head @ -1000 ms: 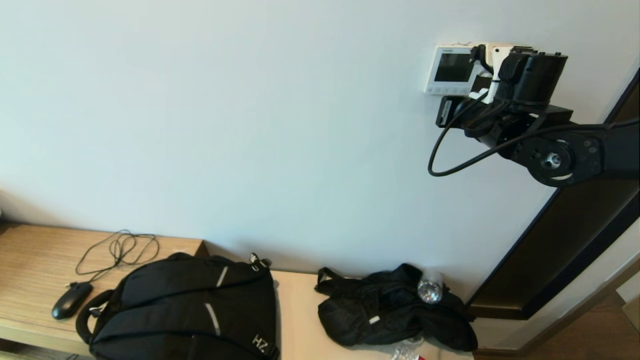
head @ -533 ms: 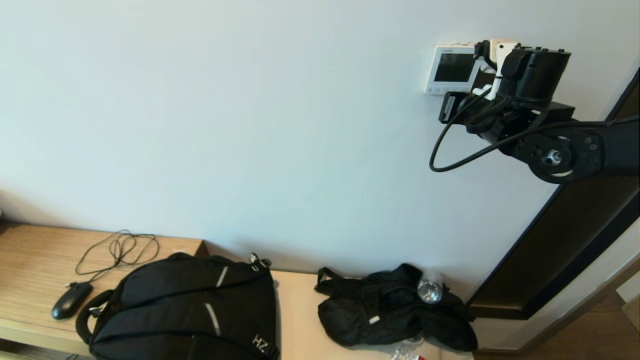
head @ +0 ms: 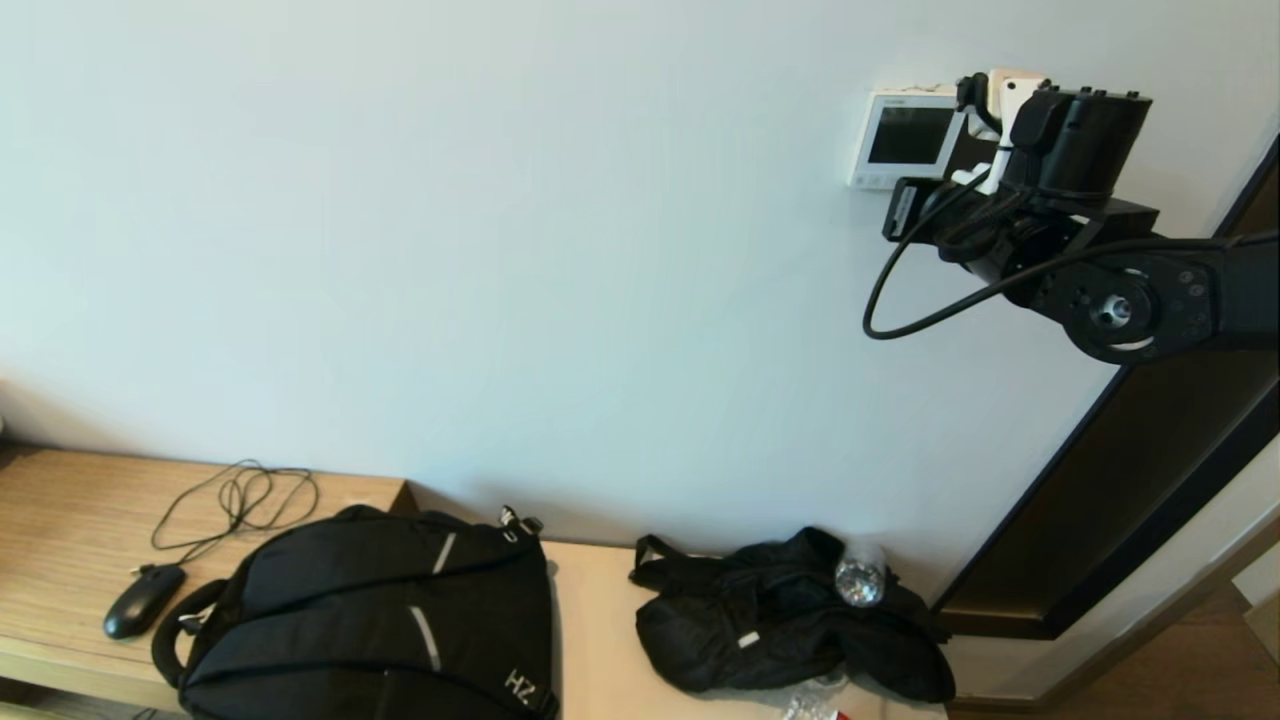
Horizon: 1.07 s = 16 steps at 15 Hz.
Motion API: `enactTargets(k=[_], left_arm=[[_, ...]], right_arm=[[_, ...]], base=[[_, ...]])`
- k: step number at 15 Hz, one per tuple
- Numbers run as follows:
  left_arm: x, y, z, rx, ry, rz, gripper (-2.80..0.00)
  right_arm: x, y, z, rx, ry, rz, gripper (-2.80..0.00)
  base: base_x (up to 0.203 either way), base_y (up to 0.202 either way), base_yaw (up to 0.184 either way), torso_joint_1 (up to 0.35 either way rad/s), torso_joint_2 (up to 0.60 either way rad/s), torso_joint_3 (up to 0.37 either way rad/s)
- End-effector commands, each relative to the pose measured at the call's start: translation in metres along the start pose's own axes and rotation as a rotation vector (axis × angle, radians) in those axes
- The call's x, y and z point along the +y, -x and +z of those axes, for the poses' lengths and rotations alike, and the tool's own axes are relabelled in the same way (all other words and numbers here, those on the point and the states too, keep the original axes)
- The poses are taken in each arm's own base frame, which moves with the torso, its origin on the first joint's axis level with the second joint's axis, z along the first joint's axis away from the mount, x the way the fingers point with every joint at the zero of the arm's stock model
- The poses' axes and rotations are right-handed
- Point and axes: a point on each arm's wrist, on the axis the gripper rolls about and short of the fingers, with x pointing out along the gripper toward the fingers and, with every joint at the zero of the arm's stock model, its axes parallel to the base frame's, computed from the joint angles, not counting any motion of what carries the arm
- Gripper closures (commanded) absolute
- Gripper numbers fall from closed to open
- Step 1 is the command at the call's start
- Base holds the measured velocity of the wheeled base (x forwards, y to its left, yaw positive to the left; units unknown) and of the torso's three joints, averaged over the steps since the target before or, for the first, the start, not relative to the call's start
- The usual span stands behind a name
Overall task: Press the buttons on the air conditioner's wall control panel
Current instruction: Turn on the central air conditioner
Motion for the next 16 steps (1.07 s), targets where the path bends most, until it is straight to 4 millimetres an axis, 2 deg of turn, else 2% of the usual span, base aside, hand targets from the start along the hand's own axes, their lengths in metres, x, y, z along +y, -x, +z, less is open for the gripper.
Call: enactTargets(k=[1,6,16], left_arm=[[0.000,0.000,0.000,0.001,0.001,0.001,0.00],[0.000,0.000,0.000,0.001,0.001,0.001,0.00],[0.000,0.000,0.000,0.001,0.001,0.001,0.00]], right_arm=[[-0.001,0.001,0.002,-0.007,-0.002,-0.004,0.00],[-0.011,-0.002,0.001,-0.003,0.002,-0.028,0.00],[-0.008,-0.010,-0.002,-0.006,0.001,-0.026,0.00]], base=[[0.000,0.000,0.000,0.000,0.00,0.000],[0.000,0.000,0.000,0.000,0.00,0.000],[0.000,0.000,0.000,0.000,0.00,0.000]])
